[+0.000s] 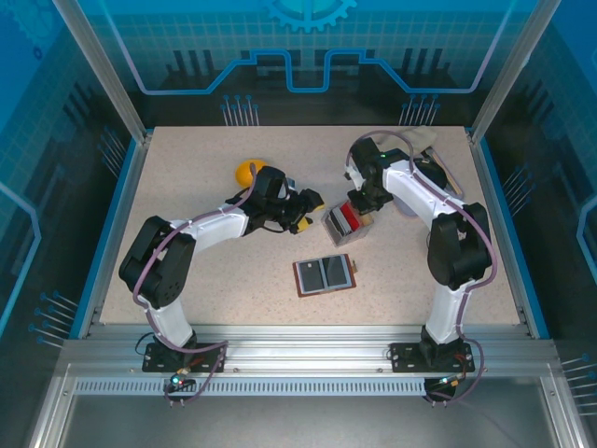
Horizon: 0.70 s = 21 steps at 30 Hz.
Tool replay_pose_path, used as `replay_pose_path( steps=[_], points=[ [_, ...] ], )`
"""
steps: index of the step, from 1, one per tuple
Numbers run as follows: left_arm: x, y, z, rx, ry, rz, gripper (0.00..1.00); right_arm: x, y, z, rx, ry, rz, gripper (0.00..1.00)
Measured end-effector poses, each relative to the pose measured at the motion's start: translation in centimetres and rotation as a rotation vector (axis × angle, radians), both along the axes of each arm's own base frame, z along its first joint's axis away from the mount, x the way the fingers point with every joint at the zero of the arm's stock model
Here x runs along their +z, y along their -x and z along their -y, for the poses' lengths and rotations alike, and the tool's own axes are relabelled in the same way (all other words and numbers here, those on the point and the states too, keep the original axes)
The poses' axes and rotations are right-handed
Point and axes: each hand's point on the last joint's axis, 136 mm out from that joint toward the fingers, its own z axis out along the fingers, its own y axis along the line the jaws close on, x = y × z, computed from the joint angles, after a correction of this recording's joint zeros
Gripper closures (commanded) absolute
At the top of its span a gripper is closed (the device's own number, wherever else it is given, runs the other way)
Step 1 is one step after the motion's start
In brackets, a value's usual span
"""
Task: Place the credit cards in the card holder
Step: Place the credit card in the storage box.
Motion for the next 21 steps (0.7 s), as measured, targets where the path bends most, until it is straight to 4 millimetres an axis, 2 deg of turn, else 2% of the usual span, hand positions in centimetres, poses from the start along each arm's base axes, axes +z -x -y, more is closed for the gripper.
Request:
replay_pose_path(
  steps=[9, 12, 21],
  points=[
    [0.2, 0.0, 0.1, -0.005, 0.006, 0.001, 0.31, 0.0, -0.1, 0.3, -0.008, 0.013, 0.004, 0.80],
    [0.2, 0.0, 0.1, -0.005, 0.006, 0.001, 0.31, 0.1, -0.1, 0.1, -0.011, -0.001, 0.004, 0.68],
    [0.2, 0.0, 0.1, -0.005, 0.006, 0.002, 0.31, 2.1, -1.8, 0.0, -0.057, -0.076, 0.048, 0.59]
  ],
)
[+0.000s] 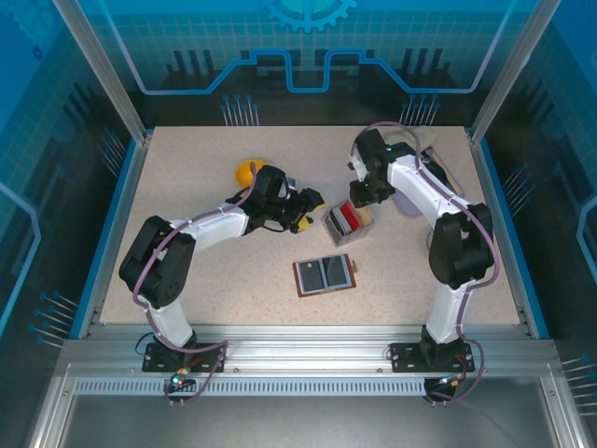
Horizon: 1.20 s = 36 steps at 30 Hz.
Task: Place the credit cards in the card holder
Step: Place the credit card in the storage box, then pick up the credit card from the storage box.
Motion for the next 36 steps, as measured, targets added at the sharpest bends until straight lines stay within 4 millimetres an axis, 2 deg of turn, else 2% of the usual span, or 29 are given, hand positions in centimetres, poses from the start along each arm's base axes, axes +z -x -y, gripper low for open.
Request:
replay_pose_path(
  steps=[5, 11, 13, 16, 23, 29, 36],
  points=[
    [0.0, 0.0, 0.0, 0.000, 0.000, 0.000, 0.31, 0.5, -1.5, -0.2, -0.013, -0.040, 0.016, 0.59],
    [0.0, 0.1, 0.0, -0.003, 0.002, -0.001, 0.31, -1.3, -2.3, -0.8, -0.009, -0.063, -0.024, 0.63],
    [0.0, 0.1, 0.1, -0.005, 0.003, -0.001, 0.31, -1.8, -2.2, -0.8, -0.007, -0.059, -0.037, 0.67],
    [0.0, 0.1, 0.1, -0.006, 0.004, -0.002, 0.31, -2.1, -2.2, -0.9, 0.000, -0.061, -0.044, 0.80],
    [0.0, 0.1, 0.1, -0.006, 0.004, -0.002, 0.31, -1.8, -2.3, -1.0, 0.017, -0.059, -0.037, 0.92],
    [0.0, 0.1, 0.1, -0.006, 0.004, -0.002, 0.31, -0.7, -2.2, -1.1, 0.027, -0.074, -0.017, 0.97],
    [0.0, 0.1, 0.1, -0.006, 0.004, -0.002, 0.31, 2.1, -2.1, -0.9, 0.040, -0.079, 0.050, 0.98]
  ],
)
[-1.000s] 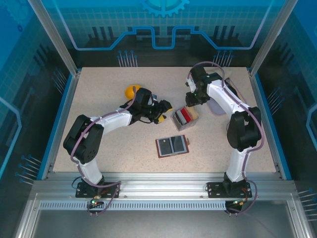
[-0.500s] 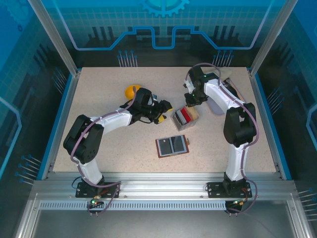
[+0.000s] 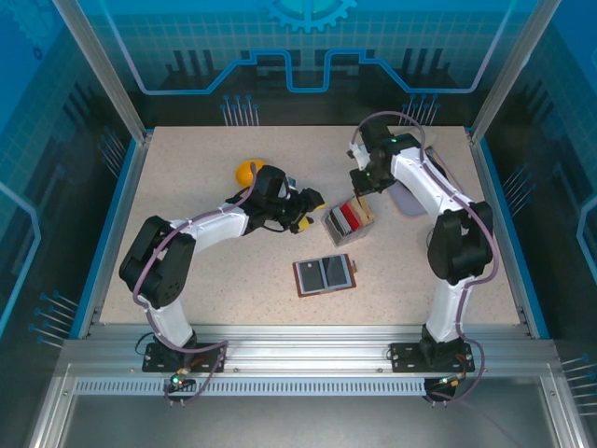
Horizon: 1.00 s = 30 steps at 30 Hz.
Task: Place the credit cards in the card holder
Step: Pick up the credit card from the storage box.
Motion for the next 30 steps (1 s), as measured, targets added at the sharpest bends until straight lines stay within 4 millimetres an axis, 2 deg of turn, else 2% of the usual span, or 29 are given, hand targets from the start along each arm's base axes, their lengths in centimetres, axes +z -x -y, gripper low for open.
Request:
replay_pose_path(
  steps=[5, 8, 11, 15, 21, 27, 29, 30],
  points=[
    [0.0, 0.0, 0.0, 0.000, 0.000, 0.001, 0.31, 2.7, 0.4, 0.3, 0.001, -0.006, 0.058, 0.99],
    [0.1, -0.1, 0.0, -0.002, 0.001, 0.008, 0.30, 5.2, 1.0, 0.1, 0.005, -0.047, 0.103, 1.00],
    [0.8, -0.1, 0.1, -0.007, 0.008, 0.035, 0.29, 8.1, 2.0, -0.5, 0.005, -0.155, 0.136, 1.00],
    [3.2, -0.3, 0.3, -0.018, 0.049, 0.124, 0.27, 10.9, 3.6, -1.5, 0.005, -0.392, 0.127, 1.00],
    [7.5, -0.3, 1.0, -0.059, 0.158, 0.276, 0.25, 11.3, 5.6, -3.8, 0.032, -0.627, 0.017, 1.00],
    [10.5, 0.1, 2.0, -0.128, 0.254, 0.376, 0.26, 11.8, 6.3, -5.4, 0.056, -0.758, -0.043, 1.00],
    [11.2, 0.4, 2.2, -0.153, 0.277, 0.398, 0.30, 12.2, 6.4, -5.6, 0.060, -0.793, -0.050, 0.99],
    [11.5, 0.6, 2.3, -0.168, 0.288, 0.408, 0.36, 12.4, 6.3, -5.7, 0.062, -0.808, -0.050, 0.99]
  ],
)
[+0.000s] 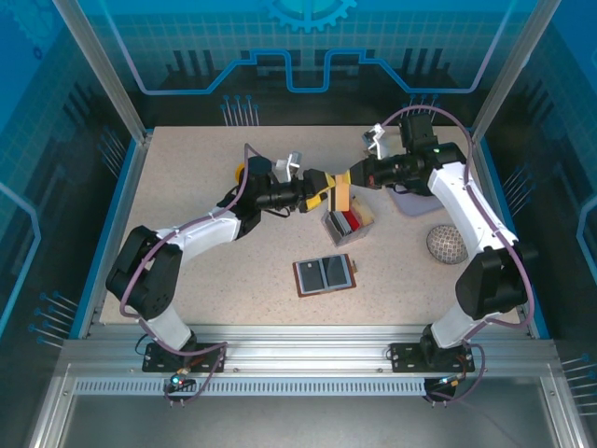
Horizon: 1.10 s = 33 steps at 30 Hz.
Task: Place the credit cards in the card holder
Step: Pick up the credit card from the storage box.
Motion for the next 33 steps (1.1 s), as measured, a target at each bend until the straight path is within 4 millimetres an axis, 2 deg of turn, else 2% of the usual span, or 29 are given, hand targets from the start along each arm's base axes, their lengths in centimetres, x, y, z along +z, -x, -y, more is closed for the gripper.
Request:
replay_pose_path(
  steps=[2, 6, 9, 15, 18, 20, 21, 24, 26, 27, 33],
  points=[
    [0.5, 0.4, 0.2, -0.029, 0.014, 0.015, 0.53, 0.2, -0.2, 0.1, -0.006, -0.024, -0.008, 0.99],
    [1.2, 0.8, 0.4, -0.061, 0.037, 0.034, 0.75, 0.2, -0.8, 0.6, -0.027, -0.060, -0.027, 0.98],
    [1.2, 0.8, 0.3, -0.061, 0.041, 0.023, 1.00, 0.1, -1.0, 0.9, -0.037, -0.078, -0.041, 0.96],
    [1.3, 0.5, 0.4, -0.056, 0.061, 0.012, 1.00, -0.1, -1.3, 1.2, -0.053, -0.092, -0.052, 0.90],
    [1.4, 0.3, 0.5, -0.054, 0.079, 0.003, 1.00, -0.5, -1.5, 1.3, -0.068, -0.098, -0.060, 0.82],
    [1.8, 0.2, 0.5, -0.050, 0.098, 0.001, 1.00, -0.9, -1.7, 1.4, -0.078, -0.104, -0.071, 0.71],
    [2.1, 0.0, 0.5, -0.044, 0.111, 0.000, 1.00, -1.3, -1.6, 1.4, -0.079, -0.110, -0.084, 0.70],
    [2.2, -0.1, 0.5, -0.033, 0.133, -0.015, 1.00, -2.0, -1.3, 1.1, -0.083, -0.139, -0.124, 0.70],
    [1.8, -0.3, 0.5, -0.025, 0.139, -0.035, 1.00, -2.2, -1.2, 1.0, -0.081, -0.161, -0.134, 0.80],
    [1.6, -0.4, 0.5, -0.019, 0.141, -0.045, 1.00, -2.2, -1.1, 0.9, -0.083, -0.171, -0.142, 0.82],
    [0.8, -0.8, 0.3, 0.013, 0.151, -0.077, 1.00, -1.8, -0.6, 0.9, -0.088, -0.194, -0.143, 0.79]
  ],
)
